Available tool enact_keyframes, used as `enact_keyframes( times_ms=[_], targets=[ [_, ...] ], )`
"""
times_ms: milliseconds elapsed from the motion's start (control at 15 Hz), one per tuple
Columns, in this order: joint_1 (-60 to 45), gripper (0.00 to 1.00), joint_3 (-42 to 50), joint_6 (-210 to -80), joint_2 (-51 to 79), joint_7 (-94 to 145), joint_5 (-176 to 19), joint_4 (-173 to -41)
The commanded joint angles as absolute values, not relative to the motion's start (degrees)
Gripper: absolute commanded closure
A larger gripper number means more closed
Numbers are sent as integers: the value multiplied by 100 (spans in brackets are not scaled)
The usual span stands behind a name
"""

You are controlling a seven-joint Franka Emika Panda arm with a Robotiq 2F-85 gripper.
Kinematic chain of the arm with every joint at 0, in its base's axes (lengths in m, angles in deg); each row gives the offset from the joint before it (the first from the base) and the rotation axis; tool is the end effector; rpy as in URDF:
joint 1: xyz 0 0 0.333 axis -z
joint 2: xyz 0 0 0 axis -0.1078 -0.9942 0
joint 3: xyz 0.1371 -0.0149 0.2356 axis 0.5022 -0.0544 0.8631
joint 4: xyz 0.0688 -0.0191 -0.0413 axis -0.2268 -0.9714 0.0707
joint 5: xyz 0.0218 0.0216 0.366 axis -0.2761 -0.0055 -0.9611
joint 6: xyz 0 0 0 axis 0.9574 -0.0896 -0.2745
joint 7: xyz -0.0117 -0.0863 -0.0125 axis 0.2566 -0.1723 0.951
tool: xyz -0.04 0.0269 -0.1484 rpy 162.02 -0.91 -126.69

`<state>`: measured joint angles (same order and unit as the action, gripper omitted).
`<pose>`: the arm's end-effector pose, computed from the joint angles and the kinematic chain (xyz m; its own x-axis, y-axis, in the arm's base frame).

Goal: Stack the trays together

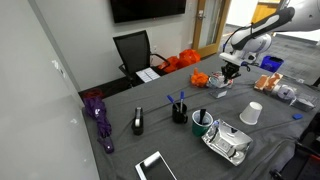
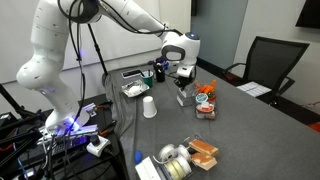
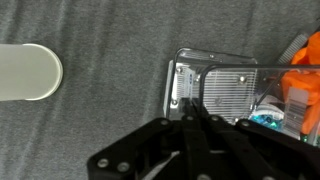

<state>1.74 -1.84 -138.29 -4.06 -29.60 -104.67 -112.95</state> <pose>0.5995 -0.1610 0.1728 -0.0186 -0.9756 -0.2188 -0.9994 0.0245 -0.0239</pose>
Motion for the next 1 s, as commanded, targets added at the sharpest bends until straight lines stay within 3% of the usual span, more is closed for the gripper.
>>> enact_keyframes(
  times_ms=[0,600,667,800,933],
  targets=[
    [319,99,-97,-13818,-566,-2864,-10510,-11146],
    [352,99,-110,-13874,-538,-2538,-10459,-11528],
    [353,71,-115,-13875,-530,-2470,-10441,-11573],
    [377,64,-107,-13893,-484,-2259,-10436,-11666],
    [416,50,-93,-14041,-385,-1920,-10471,-11813]
  ],
)
